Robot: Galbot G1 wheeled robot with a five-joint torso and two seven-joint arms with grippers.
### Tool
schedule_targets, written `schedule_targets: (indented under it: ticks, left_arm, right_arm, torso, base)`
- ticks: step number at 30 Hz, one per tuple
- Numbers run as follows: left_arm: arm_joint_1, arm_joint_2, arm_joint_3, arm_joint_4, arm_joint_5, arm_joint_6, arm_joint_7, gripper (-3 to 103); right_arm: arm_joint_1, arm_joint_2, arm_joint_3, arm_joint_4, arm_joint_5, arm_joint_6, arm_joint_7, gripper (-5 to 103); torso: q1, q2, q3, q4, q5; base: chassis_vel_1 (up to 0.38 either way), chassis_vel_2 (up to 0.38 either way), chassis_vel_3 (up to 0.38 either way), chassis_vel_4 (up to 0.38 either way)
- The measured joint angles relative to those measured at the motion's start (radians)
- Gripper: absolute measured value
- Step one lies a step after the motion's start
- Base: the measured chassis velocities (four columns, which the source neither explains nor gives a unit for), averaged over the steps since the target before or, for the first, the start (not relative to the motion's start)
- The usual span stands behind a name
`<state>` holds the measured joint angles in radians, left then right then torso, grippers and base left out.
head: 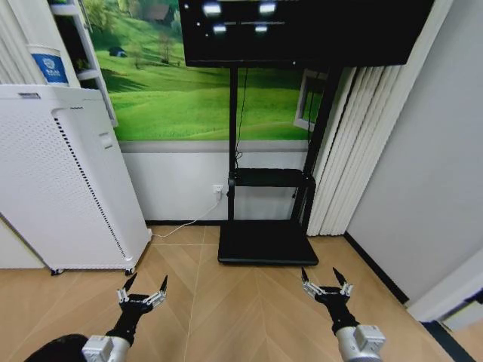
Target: Pick up the trash bin and place the garbage on the floor into it.
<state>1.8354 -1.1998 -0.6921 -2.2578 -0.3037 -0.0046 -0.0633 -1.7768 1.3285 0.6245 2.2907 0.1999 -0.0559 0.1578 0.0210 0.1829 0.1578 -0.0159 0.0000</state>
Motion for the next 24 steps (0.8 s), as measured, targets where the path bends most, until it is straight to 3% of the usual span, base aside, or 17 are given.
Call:
schedule_targets:
  ticks: [24]
  left_arm:
    - [0.0, 0.0, 0.0, 0.0, 0.0, -0.001, 0.0, 100]
  right_arm:
    - [0.0, 0.0, 0.0, 0.0, 0.0, 0.0, 0.0, 100]
  torso:
    - [0.032, 0.103, 0.071, 0.0, 0.0]
  base:
    - [0.0, 0.0, 0.0, 0.0]
